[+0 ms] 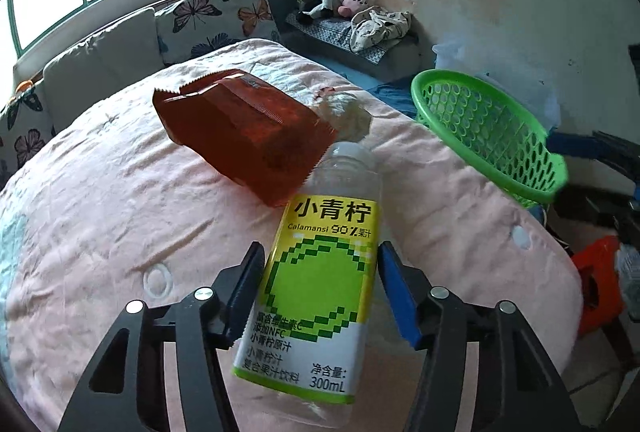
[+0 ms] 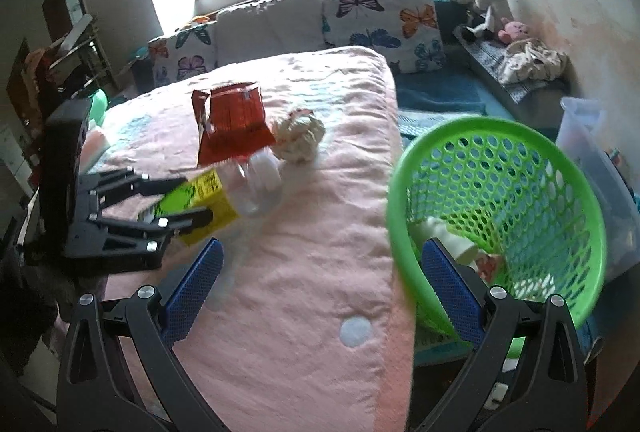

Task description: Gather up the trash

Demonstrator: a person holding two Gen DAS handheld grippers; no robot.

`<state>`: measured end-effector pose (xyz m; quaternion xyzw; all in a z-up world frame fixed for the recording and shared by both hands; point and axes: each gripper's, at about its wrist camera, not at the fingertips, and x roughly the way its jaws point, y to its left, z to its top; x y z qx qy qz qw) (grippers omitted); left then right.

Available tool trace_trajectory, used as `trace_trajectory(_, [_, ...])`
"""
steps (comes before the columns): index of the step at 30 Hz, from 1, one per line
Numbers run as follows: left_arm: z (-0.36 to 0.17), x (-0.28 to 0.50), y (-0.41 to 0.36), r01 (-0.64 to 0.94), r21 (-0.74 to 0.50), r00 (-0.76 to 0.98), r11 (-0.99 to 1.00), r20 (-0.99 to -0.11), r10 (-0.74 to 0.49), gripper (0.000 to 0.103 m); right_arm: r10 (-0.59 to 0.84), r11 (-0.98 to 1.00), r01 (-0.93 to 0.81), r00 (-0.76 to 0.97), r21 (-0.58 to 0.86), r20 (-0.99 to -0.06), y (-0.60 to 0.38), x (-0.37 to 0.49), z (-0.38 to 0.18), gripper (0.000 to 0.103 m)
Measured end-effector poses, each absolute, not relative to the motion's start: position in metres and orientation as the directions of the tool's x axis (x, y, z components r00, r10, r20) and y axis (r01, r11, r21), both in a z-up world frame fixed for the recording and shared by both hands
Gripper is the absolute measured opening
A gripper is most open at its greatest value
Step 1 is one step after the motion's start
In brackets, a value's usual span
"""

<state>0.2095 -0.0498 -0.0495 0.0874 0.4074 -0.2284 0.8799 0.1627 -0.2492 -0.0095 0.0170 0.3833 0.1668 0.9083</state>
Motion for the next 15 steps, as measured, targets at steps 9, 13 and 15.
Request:
trace_trajectory(9, [-0.037,0.175,-0.030,0.467,-0.039,0.568,0.883,-0.753,-0.333,0.054,0.362,0.923,-0.349,0.636,0.164,-0.682,-0.228,0.177,-0.001,0.098])
trace_trajectory(13, [-0.029,0.163,-0.014,0.449,-0.043,0.581,0.893,-0.745,-0.328,0.053,0.382,0.912,-0.372,0.622,0.171,-0.684,-0.216,0.185,0.000,0.096])
trace_trajectory(15, [-0.025,0.157,-0.006,0.436,-0.053,0.586,0.898,-0.741,-0.328,0.053,0.395,0.905,-0.385,0.610,0.179,-0.687,-0.209,0.191,0.000,0.095])
